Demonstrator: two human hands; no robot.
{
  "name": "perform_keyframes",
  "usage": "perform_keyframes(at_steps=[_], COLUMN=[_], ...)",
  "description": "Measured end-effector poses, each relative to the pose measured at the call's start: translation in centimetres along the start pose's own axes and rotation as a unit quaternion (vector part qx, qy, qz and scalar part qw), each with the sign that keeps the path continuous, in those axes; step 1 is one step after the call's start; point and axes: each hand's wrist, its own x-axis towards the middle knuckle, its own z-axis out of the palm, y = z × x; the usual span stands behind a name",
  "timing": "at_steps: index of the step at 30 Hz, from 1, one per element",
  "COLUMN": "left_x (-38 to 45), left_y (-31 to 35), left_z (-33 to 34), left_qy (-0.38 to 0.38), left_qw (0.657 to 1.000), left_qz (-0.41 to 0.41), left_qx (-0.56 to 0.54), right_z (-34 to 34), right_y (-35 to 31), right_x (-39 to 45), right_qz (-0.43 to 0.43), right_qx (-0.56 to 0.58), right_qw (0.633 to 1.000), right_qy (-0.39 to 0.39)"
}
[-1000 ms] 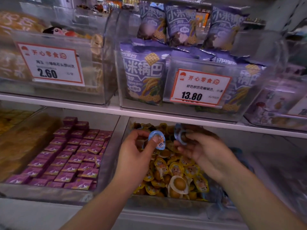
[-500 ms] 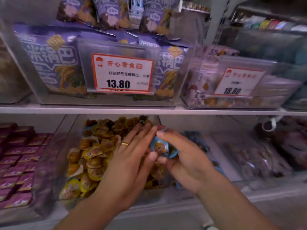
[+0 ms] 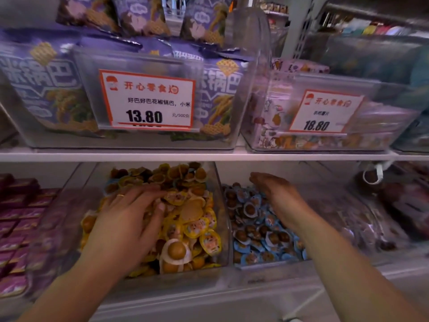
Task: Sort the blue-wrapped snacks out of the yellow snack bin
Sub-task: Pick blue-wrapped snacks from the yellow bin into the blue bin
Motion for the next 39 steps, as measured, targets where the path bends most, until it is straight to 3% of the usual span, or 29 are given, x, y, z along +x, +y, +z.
perform_keyframes(at_steps=[4, 7, 10, 12, 15, 18, 22, 29, 32, 37, 39], left_x=[-0.4, -1.2, -2.5, -3.5, -4.3, -4.3, -4.0, -4.0, -4.1, -3.8, -3.6], left_y=[-1.7, -3.8, -6.1, -7.4, -8.5, -8.7, -8.6, -9.1, -9.0, -8.6, -8.5], left_z=[-2.0, -3.9, -5.4, -5.7, -6.1, -6.4, -6.7, -6.5, -6.2, -5.9, -5.7], left_qy=[0.054, 0.072, 0.073, 0.062, 0.049, 0.039, 0.034, 0.037, 0.043, 0.055, 0.061], left_qw=[0.997, 0.996, 0.995, 0.995, 0.993, 0.992, 0.991, 0.991, 0.991, 0.988, 0.988], left_qz=[0.025, -0.004, -0.056, -0.077, -0.100, -0.104, -0.105, -0.102, -0.102, -0.114, -0.120], left_qx=[0.054, 0.060, 0.029, 0.012, -0.023, -0.053, -0.074, -0.077, -0.076, -0.083, -0.079], right_z=[2.9, 6.3, 12.0, 16.9, 23.9, 27.1, 25.3, 19.6, 19.7, 21.4, 22.7], right_y=[-1.5, -3.0, -4.0, -4.1, -3.3, -2.4, -2.5, -5.1, -5.6, -6.0, -5.9], right_x=[-2.5, -6.0, -7.9, -7.5, -5.9, -3.5, -1.8, -0.5, -0.1, -0.3, -0.3], right_qz=[-0.184, -0.281, -0.297, -0.319, -0.325, -0.292, -0.292, -0.217, -0.181, -0.159, -0.159], right_qx=[-0.097, -0.144, -0.250, -0.371, -0.462, -0.516, -0.544, -0.566, -0.565, -0.525, -0.545], right_qw=[0.977, 0.949, 0.916, 0.859, 0.794, 0.770, 0.744, 0.754, 0.758, 0.799, 0.785], right_qy=[0.051, -0.001, -0.101, -0.153, -0.225, -0.237, -0.254, -0.252, -0.270, -0.246, -0.247])
